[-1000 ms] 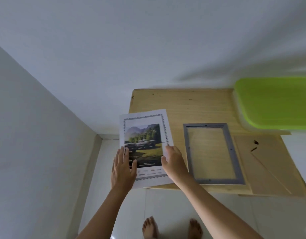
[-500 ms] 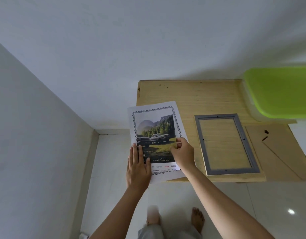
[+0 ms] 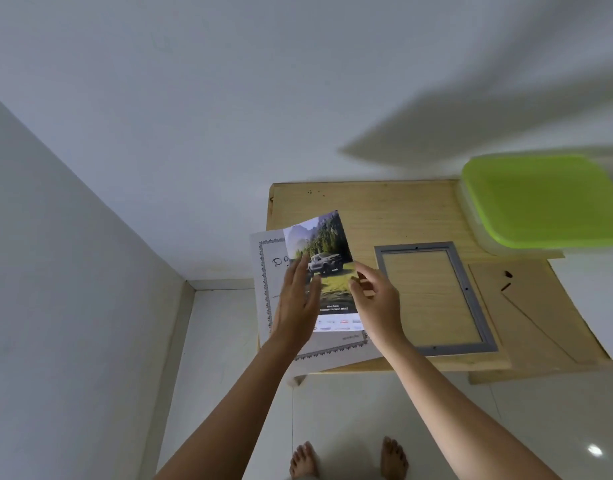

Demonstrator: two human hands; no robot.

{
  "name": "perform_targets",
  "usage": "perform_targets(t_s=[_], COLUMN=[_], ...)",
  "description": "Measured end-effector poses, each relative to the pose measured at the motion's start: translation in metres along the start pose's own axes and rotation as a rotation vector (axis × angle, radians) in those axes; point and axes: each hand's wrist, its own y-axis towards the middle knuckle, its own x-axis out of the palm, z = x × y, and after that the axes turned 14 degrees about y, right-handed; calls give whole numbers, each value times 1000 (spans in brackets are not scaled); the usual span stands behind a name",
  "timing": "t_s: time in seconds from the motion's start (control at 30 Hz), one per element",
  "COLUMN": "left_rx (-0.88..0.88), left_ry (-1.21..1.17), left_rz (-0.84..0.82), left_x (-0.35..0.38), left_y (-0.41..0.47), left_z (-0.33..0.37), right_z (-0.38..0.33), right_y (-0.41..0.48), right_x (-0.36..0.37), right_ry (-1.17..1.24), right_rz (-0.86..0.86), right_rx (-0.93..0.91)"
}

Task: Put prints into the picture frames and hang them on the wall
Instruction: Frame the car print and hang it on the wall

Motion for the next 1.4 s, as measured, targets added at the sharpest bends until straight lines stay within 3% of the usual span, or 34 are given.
perform_targets(t_s=[0.1, 0.2, 0.37, 0.53, 0.67, 0.73, 0.83, 0.93, 1.13, 1.27, 1.4], left_rx=[99, 159, 104, 62, 51, 29, -20, -113, -279, -262, -219], left_ry=[-141, -274, -448, -470, -491, -524, -554, -534, -246, 16, 134], left_rz=[-16, -21, -43, -36, -48, -88, -107, -69, -193, -176, -138], left_x=[3, 10, 29, 50, 62, 65, 74, 91, 135, 157, 165], left_y=[19, 26, 35, 43, 48, 45, 40, 38, 15, -6, -12], left_z=[48, 87, 124, 140, 138, 140, 138, 125, 92, 79, 76], right_z=[-13, -22, -22, -10, 8, 16, 28, 39, 63, 72, 78], right_y=[7, 12, 13, 14, 27, 37, 48, 49, 33, 28, 30], right_x=[-22, -49, -90, -127, -155, -169, -186, -196, -208, -210, -209], right_ry=[-74, -195, -205, -64, -52, -14, 277, 492, 212, -48, -267], right_rz=[-29, -66, -144, -237, -100, -22, -37, -22, 62, 17, -76], right_rx=[-271, -409, -435, -412, -271, -94, 242, 416, 419, 339, 235])
